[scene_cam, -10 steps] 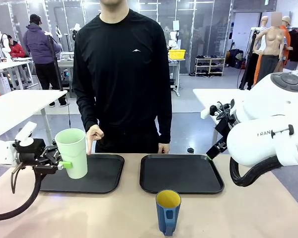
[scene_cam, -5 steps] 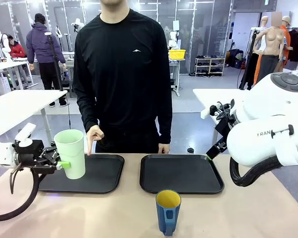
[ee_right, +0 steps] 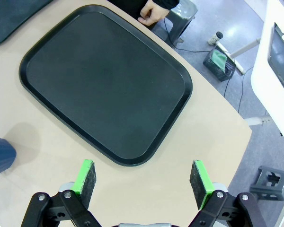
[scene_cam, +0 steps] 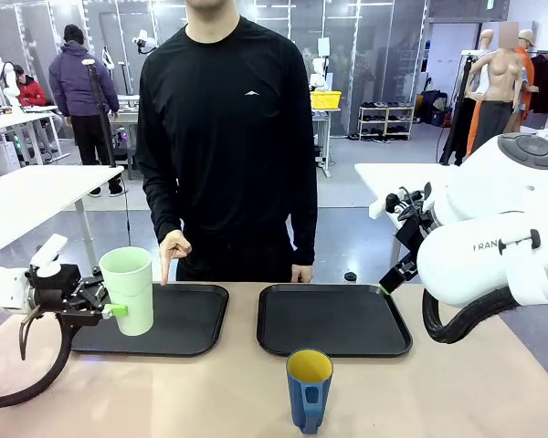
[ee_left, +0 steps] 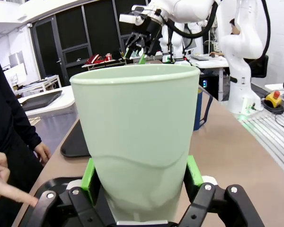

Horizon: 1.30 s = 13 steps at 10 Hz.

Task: Sort and store the cups by type.
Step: Place the picked Reusable plastic cup into the Flat Tray indicated by the person.

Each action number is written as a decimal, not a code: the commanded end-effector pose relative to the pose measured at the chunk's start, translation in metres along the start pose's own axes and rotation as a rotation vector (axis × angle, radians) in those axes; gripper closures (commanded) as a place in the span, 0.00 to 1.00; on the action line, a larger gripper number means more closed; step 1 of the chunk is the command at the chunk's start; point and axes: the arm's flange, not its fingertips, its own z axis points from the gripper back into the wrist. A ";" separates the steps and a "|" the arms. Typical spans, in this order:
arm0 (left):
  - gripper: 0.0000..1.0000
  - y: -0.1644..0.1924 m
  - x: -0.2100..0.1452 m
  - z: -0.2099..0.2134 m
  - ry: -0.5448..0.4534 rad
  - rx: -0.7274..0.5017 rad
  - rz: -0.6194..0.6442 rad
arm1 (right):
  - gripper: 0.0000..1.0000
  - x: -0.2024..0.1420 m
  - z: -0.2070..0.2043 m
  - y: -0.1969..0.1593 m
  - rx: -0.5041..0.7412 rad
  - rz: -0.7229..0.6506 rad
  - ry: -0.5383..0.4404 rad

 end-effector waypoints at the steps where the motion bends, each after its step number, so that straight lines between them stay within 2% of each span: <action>1: 0.16 0.025 -0.017 0.001 -0.028 -0.032 -0.010 | 0.00 0.000 0.000 -0.001 0.001 -0.001 0.000; 5: 0.16 0.048 -0.040 0.008 -0.052 -0.016 -0.010 | 0.00 0.000 0.000 -0.001 0.001 -0.001 0.000; 6: 0.16 0.031 -0.032 0.005 -0.016 -0.011 0.013 | 0.00 0.000 0.000 -0.001 0.001 -0.001 0.000; 8: 0.16 0.031 -0.032 0.005 -0.016 -0.011 0.013 | 0.00 0.000 0.000 -0.001 0.001 -0.001 0.000; 13: 0.16 0.071 -0.054 -0.006 -0.047 0.012 -0.070 | 0.00 0.000 0.000 -0.001 0.001 -0.001 0.000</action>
